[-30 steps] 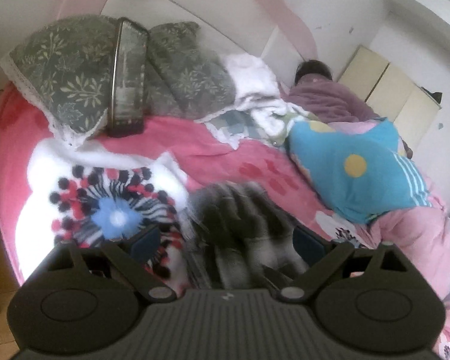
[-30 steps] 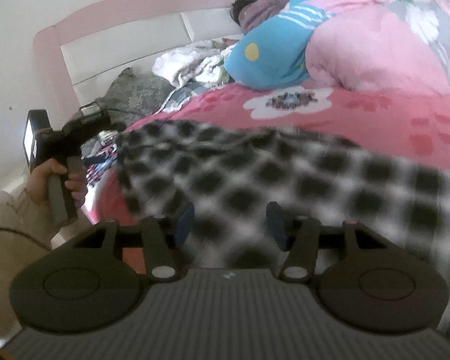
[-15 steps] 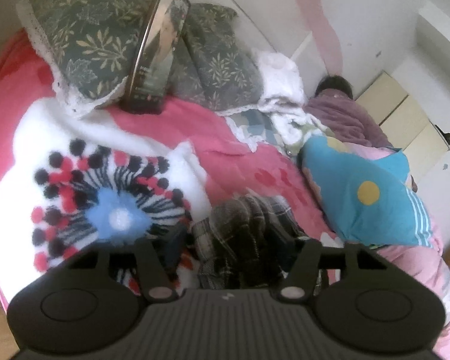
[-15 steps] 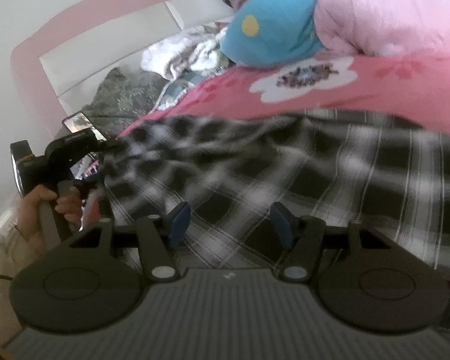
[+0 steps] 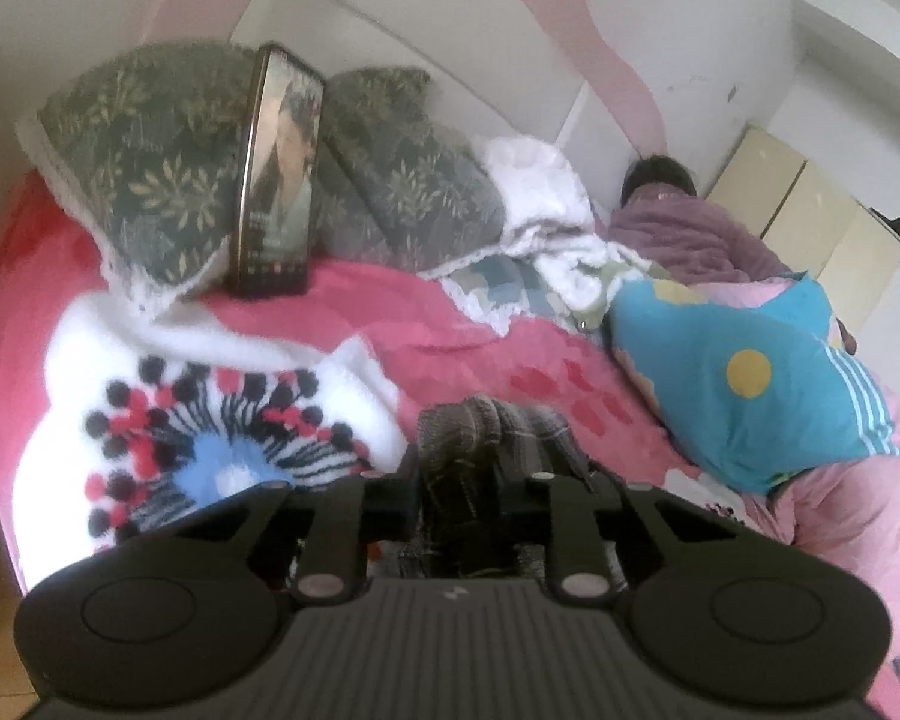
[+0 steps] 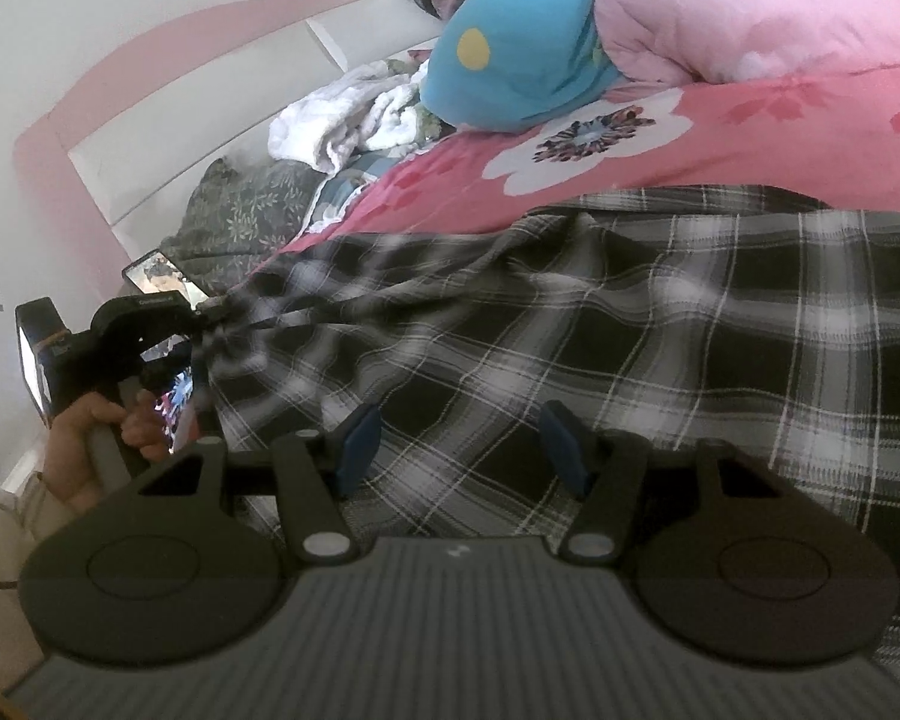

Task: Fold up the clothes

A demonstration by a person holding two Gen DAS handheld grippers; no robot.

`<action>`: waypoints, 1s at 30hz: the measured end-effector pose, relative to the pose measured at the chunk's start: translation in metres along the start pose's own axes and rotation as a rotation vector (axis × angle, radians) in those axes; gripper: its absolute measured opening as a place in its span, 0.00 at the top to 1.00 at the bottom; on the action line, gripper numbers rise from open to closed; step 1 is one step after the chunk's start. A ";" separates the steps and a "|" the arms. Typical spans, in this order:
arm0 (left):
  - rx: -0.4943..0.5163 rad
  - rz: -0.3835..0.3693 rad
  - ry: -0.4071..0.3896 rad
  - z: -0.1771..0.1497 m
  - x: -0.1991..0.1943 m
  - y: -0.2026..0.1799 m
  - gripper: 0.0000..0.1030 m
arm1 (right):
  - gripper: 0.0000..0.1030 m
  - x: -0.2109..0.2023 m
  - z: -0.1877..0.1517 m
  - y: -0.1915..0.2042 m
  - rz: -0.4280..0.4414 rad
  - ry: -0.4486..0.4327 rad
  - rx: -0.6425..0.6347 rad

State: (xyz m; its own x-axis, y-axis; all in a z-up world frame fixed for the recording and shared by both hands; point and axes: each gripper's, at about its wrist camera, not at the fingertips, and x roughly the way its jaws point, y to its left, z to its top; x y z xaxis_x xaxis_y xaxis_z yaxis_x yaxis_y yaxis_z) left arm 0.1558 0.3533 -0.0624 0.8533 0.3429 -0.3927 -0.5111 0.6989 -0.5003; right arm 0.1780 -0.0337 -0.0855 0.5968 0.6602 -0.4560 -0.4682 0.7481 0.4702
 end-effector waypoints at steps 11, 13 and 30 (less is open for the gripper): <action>0.175 -0.113 -0.178 -0.009 -0.046 -0.064 0.80 | 0.43 -0.007 0.008 -0.012 0.005 0.016 0.104; 0.215 -0.154 -0.208 -0.013 -0.056 -0.079 0.80 | 0.43 -0.013 0.009 -0.013 -0.008 0.017 0.106; 0.718 -0.555 -0.139 -0.159 -0.150 -0.176 0.80 | 0.42 -0.106 -0.001 -0.068 -0.133 -0.108 0.250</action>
State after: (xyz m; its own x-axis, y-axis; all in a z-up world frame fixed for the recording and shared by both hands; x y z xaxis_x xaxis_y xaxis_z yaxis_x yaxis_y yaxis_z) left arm 0.1016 0.0792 -0.0381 0.9858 -0.1180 -0.1195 0.1222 0.9921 0.0285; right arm 0.1456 -0.1545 -0.0694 0.7141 0.5365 -0.4497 -0.2141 0.7790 0.5893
